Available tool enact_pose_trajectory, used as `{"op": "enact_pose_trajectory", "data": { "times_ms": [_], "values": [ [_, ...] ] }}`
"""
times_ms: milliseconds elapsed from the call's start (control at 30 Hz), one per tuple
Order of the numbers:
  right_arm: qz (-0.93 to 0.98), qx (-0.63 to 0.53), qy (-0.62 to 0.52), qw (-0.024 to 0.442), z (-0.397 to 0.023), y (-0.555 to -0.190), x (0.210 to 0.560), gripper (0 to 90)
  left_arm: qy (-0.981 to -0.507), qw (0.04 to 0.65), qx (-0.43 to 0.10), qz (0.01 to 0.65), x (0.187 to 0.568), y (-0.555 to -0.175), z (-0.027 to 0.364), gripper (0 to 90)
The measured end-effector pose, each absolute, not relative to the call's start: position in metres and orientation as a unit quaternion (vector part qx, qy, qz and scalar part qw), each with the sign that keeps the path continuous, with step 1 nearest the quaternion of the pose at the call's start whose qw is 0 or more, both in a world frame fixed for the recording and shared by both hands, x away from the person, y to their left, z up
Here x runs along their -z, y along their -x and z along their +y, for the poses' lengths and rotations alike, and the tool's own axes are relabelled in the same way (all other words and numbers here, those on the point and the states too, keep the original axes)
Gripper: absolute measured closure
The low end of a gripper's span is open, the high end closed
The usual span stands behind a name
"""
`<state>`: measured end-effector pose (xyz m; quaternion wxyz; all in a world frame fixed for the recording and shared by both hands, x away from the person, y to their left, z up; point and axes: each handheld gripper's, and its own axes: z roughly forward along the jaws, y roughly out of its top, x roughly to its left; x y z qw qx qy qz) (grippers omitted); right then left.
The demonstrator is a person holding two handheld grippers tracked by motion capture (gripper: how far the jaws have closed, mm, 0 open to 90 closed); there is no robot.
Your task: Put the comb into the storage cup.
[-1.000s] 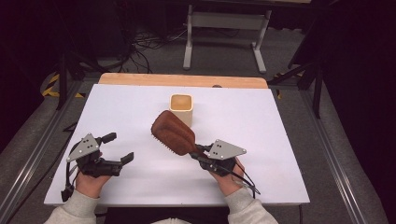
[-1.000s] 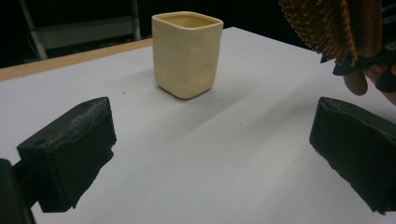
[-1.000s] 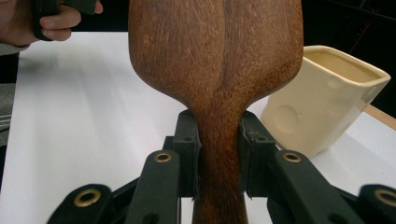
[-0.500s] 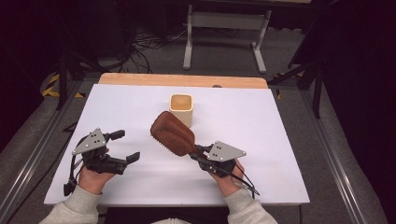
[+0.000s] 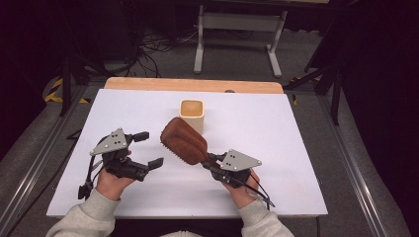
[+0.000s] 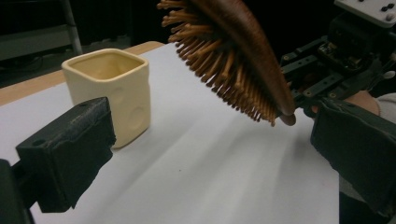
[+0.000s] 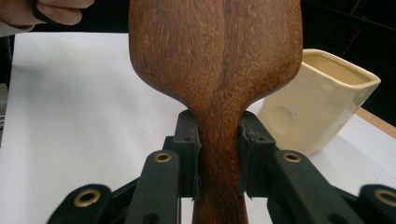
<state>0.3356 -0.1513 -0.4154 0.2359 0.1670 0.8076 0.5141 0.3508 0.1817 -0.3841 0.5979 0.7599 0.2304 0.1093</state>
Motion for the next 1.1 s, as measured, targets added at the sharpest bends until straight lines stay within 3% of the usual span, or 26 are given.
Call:
{"op": "enact_pose_trajectory", "data": {
  "times_ms": [233, 633, 1100],
  "values": [
    [0.806, -0.515, -0.169, 0.239, -0.153, -0.335, 0.415, 71.9, -0.754, 0.609, -0.082, 0.231, 0.378, -0.355, 0.169, 0.2],
    [0.803, -0.517, -0.168, 0.243, -0.154, -0.334, 0.415, 71.9, -0.768, 0.584, -0.099, 0.245, 0.374, -0.361, 0.143, 0.3],
    [0.806, -0.514, -0.165, 0.244, -0.153, -0.334, 0.416, 71.8, -0.773, 0.584, -0.071, 0.238, 0.375, -0.368, 0.126, 4.3]
  ]
}}
